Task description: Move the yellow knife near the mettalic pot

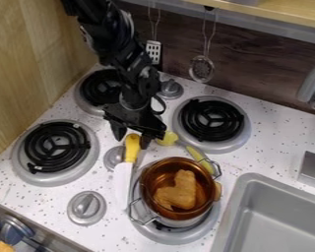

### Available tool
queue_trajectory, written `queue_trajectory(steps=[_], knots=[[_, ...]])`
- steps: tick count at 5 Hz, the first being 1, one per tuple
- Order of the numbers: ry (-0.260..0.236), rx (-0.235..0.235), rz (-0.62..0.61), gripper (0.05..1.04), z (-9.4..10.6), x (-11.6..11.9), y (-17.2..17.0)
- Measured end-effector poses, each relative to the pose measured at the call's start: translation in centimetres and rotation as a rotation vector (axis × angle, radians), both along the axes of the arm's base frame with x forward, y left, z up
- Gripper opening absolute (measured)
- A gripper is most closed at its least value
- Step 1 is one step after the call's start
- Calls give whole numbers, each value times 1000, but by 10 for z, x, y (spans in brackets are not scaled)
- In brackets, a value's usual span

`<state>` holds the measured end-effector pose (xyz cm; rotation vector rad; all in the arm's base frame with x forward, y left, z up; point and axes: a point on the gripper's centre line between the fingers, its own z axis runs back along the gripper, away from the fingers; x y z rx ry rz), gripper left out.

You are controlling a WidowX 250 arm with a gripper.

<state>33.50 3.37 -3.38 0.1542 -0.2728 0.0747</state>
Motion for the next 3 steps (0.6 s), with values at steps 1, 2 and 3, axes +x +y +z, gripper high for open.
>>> queue_trajectory(steps=[1, 2, 3], knots=[[-25, -10, 52, 1001, 7, 1, 5], [-19, -25, 85, 1001, 11, 1, 13], [-23, 6, 110, 1001, 20, 3, 22]])
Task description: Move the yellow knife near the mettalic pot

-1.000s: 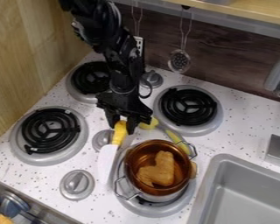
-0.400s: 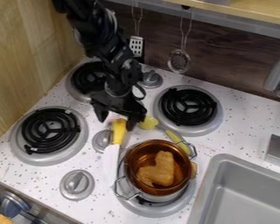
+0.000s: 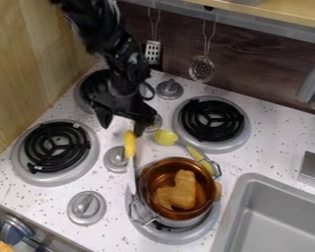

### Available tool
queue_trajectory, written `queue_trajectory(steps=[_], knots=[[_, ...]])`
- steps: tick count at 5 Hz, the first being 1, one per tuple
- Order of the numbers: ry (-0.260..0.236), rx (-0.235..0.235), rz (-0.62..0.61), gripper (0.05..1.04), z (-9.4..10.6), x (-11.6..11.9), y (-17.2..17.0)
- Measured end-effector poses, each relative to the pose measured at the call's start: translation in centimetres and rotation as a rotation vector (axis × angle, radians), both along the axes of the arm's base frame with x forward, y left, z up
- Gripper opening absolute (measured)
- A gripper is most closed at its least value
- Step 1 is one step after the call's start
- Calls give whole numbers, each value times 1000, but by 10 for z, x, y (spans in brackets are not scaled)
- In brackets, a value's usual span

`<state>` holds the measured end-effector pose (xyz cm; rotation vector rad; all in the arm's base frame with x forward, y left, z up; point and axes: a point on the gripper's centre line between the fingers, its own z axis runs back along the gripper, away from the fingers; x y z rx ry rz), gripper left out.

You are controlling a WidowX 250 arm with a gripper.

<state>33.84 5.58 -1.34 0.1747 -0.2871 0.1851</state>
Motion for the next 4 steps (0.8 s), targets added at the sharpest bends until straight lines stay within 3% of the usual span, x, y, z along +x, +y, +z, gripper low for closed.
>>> queue_trajectory(steps=[1, 2, 4], knots=[[41, -15, 13, 1001, 13, 7, 15], [68, 7, 1, 1001, 26, 16, 24], [78, -49, 19, 1001, 28, 12, 38]])
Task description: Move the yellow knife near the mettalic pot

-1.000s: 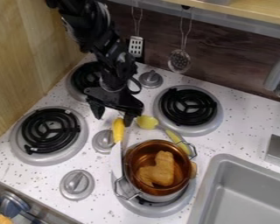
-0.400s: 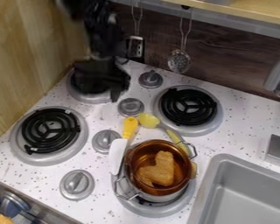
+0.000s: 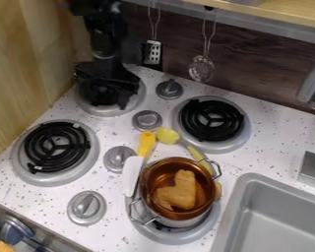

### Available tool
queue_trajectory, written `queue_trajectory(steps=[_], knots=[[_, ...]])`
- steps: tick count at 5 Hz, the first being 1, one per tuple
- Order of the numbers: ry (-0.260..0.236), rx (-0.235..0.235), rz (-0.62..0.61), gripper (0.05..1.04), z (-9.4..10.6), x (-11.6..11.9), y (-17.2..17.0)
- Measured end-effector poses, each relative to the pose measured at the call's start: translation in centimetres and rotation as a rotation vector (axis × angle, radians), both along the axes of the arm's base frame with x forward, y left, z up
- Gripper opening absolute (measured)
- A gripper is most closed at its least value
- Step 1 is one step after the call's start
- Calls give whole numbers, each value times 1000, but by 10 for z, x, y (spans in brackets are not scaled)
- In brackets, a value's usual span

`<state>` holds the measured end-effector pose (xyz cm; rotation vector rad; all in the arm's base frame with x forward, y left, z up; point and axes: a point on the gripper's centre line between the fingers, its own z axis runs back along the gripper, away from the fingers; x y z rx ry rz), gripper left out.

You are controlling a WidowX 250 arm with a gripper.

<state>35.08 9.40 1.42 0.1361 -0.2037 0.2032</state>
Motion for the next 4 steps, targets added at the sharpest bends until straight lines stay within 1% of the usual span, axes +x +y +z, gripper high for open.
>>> queue_trajectory(steps=[1, 2, 3, 4], knots=[[-42, -34, -86, 1001, 1, -4, 8], [-30, -59, -76, 1001, 1, -19, 7], [-25, -66, -68, 1001, 0, -24, -1], [35, -78, -40, 1001, 12, -25, -33]])
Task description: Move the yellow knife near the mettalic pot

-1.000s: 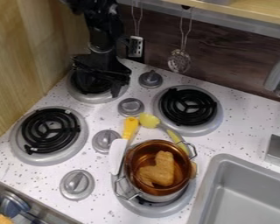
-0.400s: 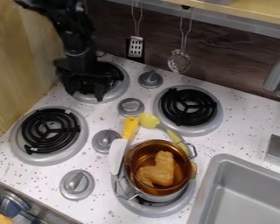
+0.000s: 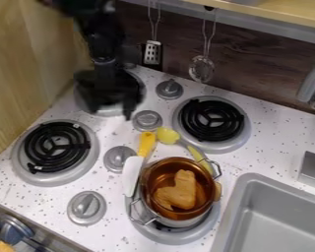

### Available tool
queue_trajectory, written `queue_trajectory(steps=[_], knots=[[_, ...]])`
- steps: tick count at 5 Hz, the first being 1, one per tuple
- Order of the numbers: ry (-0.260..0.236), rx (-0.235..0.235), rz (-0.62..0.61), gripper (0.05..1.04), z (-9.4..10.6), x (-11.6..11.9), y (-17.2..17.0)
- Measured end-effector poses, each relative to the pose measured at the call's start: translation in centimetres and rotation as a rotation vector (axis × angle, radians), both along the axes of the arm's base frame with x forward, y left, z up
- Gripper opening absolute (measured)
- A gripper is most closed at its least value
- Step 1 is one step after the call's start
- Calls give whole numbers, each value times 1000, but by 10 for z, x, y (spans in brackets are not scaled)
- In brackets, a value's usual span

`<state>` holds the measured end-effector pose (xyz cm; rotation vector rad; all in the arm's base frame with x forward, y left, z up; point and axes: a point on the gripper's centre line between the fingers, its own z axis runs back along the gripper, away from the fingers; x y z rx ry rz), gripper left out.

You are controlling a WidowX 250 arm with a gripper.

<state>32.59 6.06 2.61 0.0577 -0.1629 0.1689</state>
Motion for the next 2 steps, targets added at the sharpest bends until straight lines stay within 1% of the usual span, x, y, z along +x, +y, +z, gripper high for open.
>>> queue_trajectory(steps=[1, 2], knots=[[-89, 37, 21, 1001, 22, 9, -27], [-152, 22, 41, 1001, 22, 15, -58]])
